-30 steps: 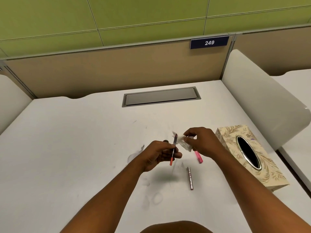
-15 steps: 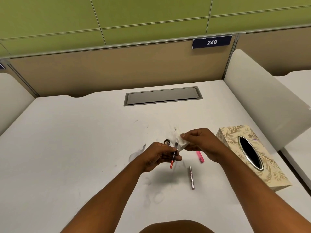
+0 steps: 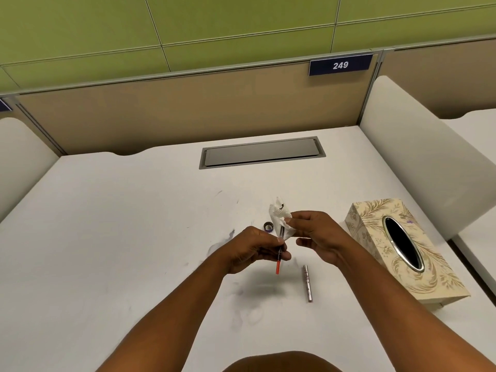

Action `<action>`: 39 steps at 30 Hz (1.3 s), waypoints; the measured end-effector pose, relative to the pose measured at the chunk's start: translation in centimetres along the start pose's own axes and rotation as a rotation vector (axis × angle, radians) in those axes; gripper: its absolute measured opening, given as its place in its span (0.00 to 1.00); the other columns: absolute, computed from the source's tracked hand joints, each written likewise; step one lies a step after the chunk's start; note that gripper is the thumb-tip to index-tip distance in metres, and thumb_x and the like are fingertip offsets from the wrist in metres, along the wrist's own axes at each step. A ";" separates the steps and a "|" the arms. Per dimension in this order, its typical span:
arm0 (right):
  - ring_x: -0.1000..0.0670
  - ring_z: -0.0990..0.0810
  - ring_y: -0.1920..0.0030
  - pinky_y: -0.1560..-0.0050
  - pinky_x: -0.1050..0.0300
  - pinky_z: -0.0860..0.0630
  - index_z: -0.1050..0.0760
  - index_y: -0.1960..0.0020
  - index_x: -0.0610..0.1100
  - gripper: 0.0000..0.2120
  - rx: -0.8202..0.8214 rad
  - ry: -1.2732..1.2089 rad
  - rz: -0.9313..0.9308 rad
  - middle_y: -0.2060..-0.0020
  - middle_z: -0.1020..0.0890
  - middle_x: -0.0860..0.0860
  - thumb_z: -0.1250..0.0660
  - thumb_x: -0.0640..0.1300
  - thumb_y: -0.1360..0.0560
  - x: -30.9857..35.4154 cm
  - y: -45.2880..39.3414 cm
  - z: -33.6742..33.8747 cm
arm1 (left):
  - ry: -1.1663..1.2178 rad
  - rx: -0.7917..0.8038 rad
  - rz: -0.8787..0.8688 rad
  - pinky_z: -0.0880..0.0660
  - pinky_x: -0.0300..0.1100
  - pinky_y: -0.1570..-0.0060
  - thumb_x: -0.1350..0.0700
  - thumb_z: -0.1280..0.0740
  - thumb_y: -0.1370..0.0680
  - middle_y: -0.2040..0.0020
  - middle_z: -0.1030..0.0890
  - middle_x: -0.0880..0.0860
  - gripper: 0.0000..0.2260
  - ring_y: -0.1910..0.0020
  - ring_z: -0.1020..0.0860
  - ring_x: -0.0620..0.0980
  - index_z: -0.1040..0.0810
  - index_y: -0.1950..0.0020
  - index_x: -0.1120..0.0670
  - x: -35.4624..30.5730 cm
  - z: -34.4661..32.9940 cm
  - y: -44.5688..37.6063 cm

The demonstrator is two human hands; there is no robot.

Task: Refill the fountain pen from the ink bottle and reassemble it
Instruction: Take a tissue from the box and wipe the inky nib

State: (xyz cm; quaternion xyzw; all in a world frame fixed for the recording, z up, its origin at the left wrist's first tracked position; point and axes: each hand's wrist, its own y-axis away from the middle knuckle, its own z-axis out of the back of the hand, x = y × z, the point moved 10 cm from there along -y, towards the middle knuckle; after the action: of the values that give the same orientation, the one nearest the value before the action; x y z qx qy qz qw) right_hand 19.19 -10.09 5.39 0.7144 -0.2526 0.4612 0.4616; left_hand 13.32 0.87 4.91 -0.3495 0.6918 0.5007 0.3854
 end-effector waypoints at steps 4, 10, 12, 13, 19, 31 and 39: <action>0.54 0.20 0.66 0.63 0.60 0.29 0.17 0.47 0.37 0.09 0.004 -0.094 0.009 0.59 0.15 0.46 0.30 0.39 0.24 -0.1 -0.2 -0.4 | -0.003 0.016 -0.001 0.21 0.42 0.52 0.62 0.36 0.19 0.58 0.14 0.59 0.09 0.55 0.15 0.54 0.17 0.54 0.62 -0.1 0.1 0.1; 0.53 0.21 0.66 0.67 0.64 0.23 0.17 0.54 0.38 0.05 -0.059 -0.261 0.056 0.62 0.16 0.45 0.31 0.33 0.26 0.1 -0.3 0.6 | -0.012 -0.002 -0.004 0.21 0.42 0.50 0.62 0.35 0.20 0.57 0.14 0.60 0.08 0.54 0.15 0.54 0.18 0.53 0.63 -0.1 0.8 0.1; 0.54 0.21 0.69 0.68 0.66 0.23 0.17 0.53 0.38 0.05 -0.092 -0.310 0.056 0.63 0.16 0.45 0.30 0.32 0.26 0.0 -0.5 1.4 | -0.015 -0.003 -0.002 0.21 0.43 0.50 0.62 0.35 0.20 0.56 0.14 0.61 0.08 0.53 0.15 0.56 0.17 0.53 0.63 -0.1 1.2 0.1; 0.54 0.21 0.69 0.68 0.66 0.22 0.18 0.51 0.38 0.06 -0.102 -0.317 0.055 0.63 0.16 0.45 0.30 0.32 0.26 0.0 -0.6 1.8 | -0.009 -0.002 -0.003 0.21 0.43 0.50 0.61 0.34 0.21 0.55 0.14 0.61 0.08 0.52 0.15 0.56 0.17 0.53 0.63 -0.1 1.4 0.1; 0.53 0.18 0.69 0.66 0.65 0.19 0.19 0.53 0.36 0.09 -0.145 -0.389 0.049 0.64 0.15 0.46 0.37 0.28 0.24 -0.3 -1.0 3.1 | 0.030 -0.017 -0.015 0.22 0.43 0.49 0.60 0.34 0.21 0.55 0.14 0.61 0.08 0.53 0.15 0.55 0.17 0.52 0.63 0.0 2.2 -0.1; 0.45 0.15 0.48 0.49 0.59 0.17 0.21 0.41 0.32 0.17 0.065 -0.315 0.017 0.46 0.15 0.40 0.39 0.23 0.26 -0.6 -1.2 0.3 | 0.024 -0.009 -0.010 0.21 0.42 0.51 0.61 0.35 0.20 0.56 0.14 0.61 0.08 0.54 0.15 0.56 0.18 0.53 0.63 -0.3 1.2 -0.5; 0.51 0.18 0.58 0.56 0.60 0.20 0.18 0.49 0.39 0.08 0.050 -0.259 0.025 0.58 0.16 0.48 0.33 0.32 0.24 -0.7 -1.3 0.1 | 0.016 0.004 0.001 0.21 0.44 0.50 0.61 0.34 0.21 0.58 0.15 0.61 0.08 0.55 0.16 0.56 0.17 0.55 0.62 -0.3 1.6 -0.5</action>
State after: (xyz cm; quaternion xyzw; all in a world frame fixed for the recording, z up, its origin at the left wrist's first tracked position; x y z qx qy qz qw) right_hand 19.98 -9.63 4.22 0.7761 -0.3072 0.3772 0.4013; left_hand 14.22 2.34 4.67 -0.3524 0.6962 0.4965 0.3802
